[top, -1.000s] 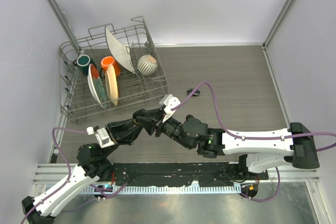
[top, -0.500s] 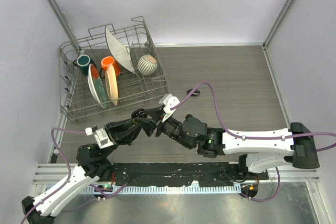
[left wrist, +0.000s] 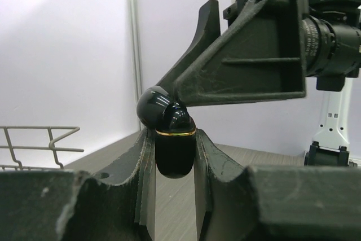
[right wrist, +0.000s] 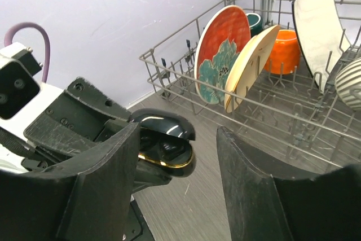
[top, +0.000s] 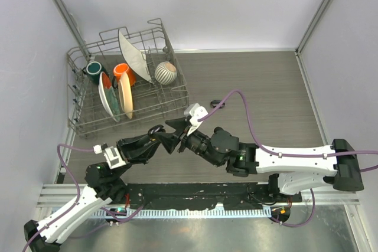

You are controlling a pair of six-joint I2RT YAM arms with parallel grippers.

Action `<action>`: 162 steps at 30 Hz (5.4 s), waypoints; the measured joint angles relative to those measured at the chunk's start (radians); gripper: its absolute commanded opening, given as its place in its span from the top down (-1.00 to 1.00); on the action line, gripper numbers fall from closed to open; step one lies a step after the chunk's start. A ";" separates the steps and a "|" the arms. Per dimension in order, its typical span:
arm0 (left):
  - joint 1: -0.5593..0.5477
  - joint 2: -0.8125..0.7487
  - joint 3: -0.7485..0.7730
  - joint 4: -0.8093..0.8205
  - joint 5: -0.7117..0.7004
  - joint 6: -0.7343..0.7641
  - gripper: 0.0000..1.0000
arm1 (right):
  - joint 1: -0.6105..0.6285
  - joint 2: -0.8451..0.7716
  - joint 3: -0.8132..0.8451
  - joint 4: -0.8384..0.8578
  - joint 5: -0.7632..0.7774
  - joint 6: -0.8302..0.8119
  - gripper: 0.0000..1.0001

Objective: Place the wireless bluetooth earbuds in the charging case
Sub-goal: Place the earbud in the charging case, then close the charging case, then place the charging case at the center of the board.

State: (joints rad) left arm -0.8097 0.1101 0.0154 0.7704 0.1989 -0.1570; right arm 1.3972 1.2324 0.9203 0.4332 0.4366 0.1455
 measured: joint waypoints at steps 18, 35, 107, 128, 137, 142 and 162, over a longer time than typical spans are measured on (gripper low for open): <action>0.000 0.002 0.001 0.042 0.014 -0.004 1.00 | -0.018 -0.089 -0.031 0.062 0.006 0.000 -0.25; -0.001 0.004 0.001 0.041 0.015 -0.019 1.00 | -0.150 -0.070 0.259 -0.361 -0.015 0.129 -0.82; -0.006 0.025 0.042 -0.315 -0.112 -0.090 1.00 | -0.304 0.084 0.369 -0.895 -0.320 0.344 -0.68; -0.006 0.211 0.033 -0.868 -0.315 -0.807 0.97 | -0.482 0.011 0.262 -0.906 -0.222 0.428 -0.69; -0.006 0.315 0.032 -0.837 -0.361 -0.914 0.89 | -0.496 0.012 0.247 -0.892 -0.237 0.439 -0.69; -0.006 0.408 0.032 -0.794 -0.382 -0.946 0.86 | -0.502 0.016 0.246 -0.886 -0.245 0.441 -0.69; -0.006 0.913 0.054 -0.352 -0.352 -1.031 0.13 | -0.525 0.029 0.220 -0.856 -0.282 0.459 -0.69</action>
State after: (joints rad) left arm -0.8158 1.0229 0.0692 0.4179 -0.1535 -1.1877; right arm 0.8719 1.2613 1.1400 -0.4232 0.1551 0.6044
